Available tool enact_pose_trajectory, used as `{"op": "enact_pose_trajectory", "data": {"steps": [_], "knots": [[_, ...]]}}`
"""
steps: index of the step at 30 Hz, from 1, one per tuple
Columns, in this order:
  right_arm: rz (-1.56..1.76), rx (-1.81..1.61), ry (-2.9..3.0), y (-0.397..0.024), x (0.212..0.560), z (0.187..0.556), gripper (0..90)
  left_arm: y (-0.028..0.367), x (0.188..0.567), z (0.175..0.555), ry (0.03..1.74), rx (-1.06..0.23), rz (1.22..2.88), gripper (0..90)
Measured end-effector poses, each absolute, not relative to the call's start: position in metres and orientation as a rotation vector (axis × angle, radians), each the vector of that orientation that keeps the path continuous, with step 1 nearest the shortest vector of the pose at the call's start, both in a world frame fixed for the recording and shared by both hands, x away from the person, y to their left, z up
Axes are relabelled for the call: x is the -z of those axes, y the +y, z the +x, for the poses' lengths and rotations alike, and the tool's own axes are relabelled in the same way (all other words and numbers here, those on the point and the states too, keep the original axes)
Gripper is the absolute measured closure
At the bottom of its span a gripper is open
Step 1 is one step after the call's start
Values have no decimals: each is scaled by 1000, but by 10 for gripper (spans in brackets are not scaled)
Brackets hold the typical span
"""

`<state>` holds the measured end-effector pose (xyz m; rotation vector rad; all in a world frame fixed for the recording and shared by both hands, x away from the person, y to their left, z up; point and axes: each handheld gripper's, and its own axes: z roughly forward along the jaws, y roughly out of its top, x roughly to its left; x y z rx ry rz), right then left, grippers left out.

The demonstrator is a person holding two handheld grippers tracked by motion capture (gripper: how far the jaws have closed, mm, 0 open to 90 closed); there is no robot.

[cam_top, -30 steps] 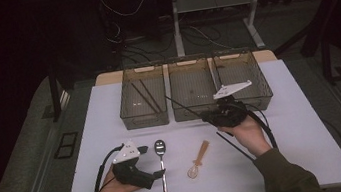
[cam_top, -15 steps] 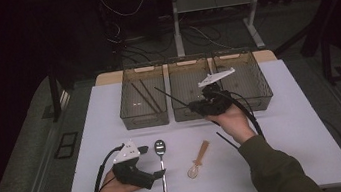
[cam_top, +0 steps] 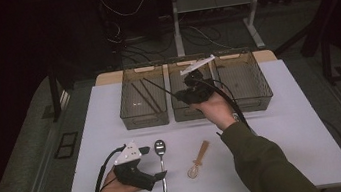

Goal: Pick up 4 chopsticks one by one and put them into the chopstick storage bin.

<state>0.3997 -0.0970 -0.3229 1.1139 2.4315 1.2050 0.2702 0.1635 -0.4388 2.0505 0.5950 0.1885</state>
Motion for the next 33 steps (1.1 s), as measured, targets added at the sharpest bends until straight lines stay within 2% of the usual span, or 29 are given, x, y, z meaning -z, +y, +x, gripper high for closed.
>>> {"op": "enact_pose_trajectory", "data": {"steps": [12,33], "knots": [[1147,-1162,2423,-60,325,428,859,163,438,269,595,-176,2033,0],[1278,-1072,2425,-4,360,478,859,164,437,270,590,-162,2022,0]]}}
